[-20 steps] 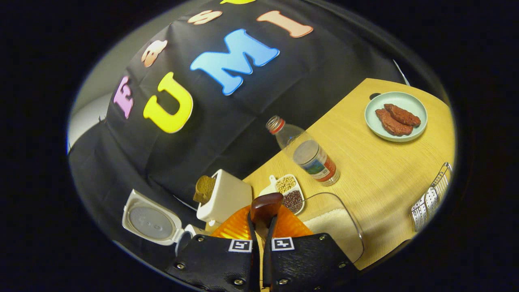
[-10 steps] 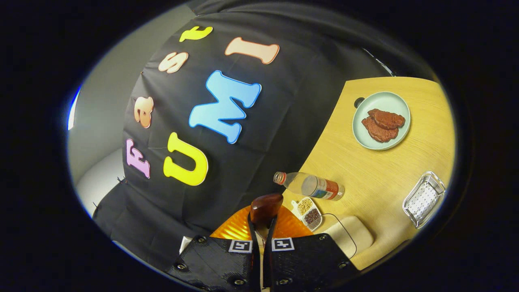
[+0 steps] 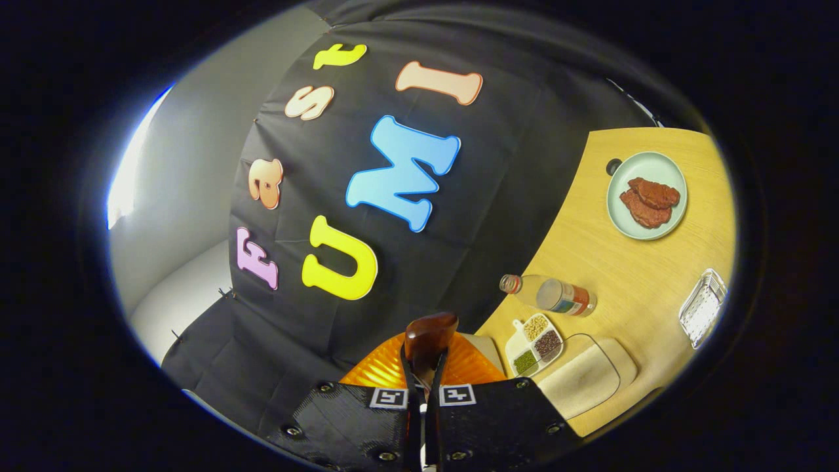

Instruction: Close the left gripper, press the button to open the rice cooker; take a wooden spoon from the chopstick holder with the right hand, scoop a spoonful of rice and pour it into the rice cooker, then put the wooden spoon back into the chopstick holder.

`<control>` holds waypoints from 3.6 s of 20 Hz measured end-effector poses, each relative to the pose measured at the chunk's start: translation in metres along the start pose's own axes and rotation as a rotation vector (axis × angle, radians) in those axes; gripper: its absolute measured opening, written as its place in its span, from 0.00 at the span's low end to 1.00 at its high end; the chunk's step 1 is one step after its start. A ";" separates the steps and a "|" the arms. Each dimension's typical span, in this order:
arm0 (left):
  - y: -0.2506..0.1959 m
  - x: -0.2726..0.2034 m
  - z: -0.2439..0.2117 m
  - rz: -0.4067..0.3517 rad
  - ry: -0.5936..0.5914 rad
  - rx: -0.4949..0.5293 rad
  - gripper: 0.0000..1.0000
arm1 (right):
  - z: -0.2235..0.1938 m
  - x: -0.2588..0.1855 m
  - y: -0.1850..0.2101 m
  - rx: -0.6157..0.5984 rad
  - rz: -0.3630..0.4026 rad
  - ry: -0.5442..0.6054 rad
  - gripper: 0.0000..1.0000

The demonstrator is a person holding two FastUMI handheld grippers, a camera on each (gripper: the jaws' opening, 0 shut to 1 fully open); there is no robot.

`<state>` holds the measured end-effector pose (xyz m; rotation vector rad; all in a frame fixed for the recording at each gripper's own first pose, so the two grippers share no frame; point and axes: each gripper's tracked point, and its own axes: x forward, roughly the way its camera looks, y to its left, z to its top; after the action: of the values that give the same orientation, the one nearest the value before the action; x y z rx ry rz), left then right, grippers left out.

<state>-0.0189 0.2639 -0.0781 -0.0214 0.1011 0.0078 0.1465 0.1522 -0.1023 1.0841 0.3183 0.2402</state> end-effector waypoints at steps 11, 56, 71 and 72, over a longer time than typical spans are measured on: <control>0.032 -0.025 -0.001 0.031 -0.025 -0.021 0.97 | -0.050 0.020 0.064 -0.069 0.080 0.096 0.03; 0.115 -0.077 -0.029 0.232 0.009 -0.113 0.97 | -0.395 0.160 0.151 -1.339 0.370 0.541 0.03; 0.105 -0.075 -0.027 0.197 -0.024 -0.108 0.97 | -0.310 0.152 0.161 -0.723 0.342 0.480 0.03; 0.101 -0.072 -0.026 0.182 -0.023 -0.102 0.97 | -0.299 0.153 0.155 -0.656 0.322 0.478 0.03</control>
<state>-0.0941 0.3636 -0.0985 -0.1143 0.0791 0.1952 0.1729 0.5208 -0.1127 0.4086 0.4484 0.8371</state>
